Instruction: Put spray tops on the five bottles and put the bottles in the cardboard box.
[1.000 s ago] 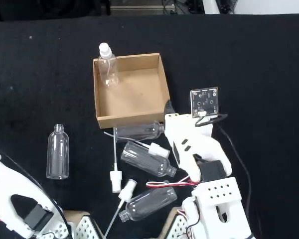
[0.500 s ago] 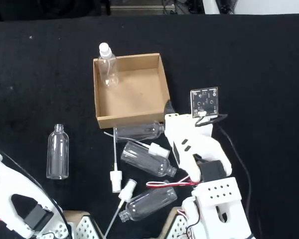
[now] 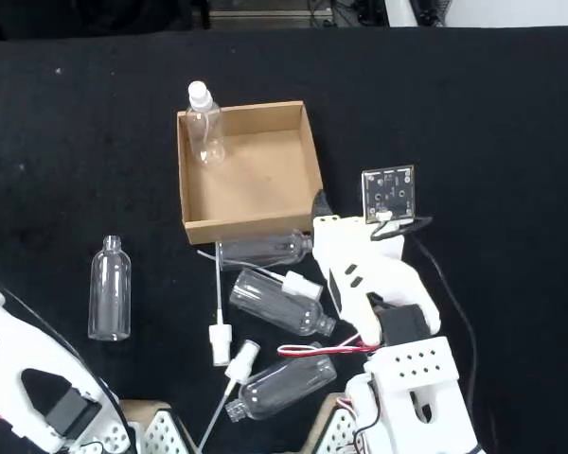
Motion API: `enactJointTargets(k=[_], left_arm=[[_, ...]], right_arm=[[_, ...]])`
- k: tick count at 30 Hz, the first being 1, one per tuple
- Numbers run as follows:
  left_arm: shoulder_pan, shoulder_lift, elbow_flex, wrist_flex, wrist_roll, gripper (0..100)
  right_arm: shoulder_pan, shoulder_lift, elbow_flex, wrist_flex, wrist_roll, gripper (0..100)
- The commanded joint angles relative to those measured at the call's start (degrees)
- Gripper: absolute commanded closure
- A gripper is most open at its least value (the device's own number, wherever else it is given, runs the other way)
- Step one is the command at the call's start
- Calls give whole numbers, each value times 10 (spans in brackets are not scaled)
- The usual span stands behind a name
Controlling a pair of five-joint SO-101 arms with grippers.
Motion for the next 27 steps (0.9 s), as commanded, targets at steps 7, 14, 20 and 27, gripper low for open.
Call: enactJointTargets(k=[7, 14, 20, 27], left_arm=[[15, -17, -30, 2, 6, 830], [14, -11, -80, 21, 3, 831], [15, -11, -79, 22, 4, 831], [14, 6, -84, 22, 6, 920]], right_arm=[[-11, -15, -7, -13, 1, 801], [-11, -15, -7, -13, 1, 801], [-11, -15, -7, -13, 1, 801], [-11, -15, -7, -13, 1, 801]])
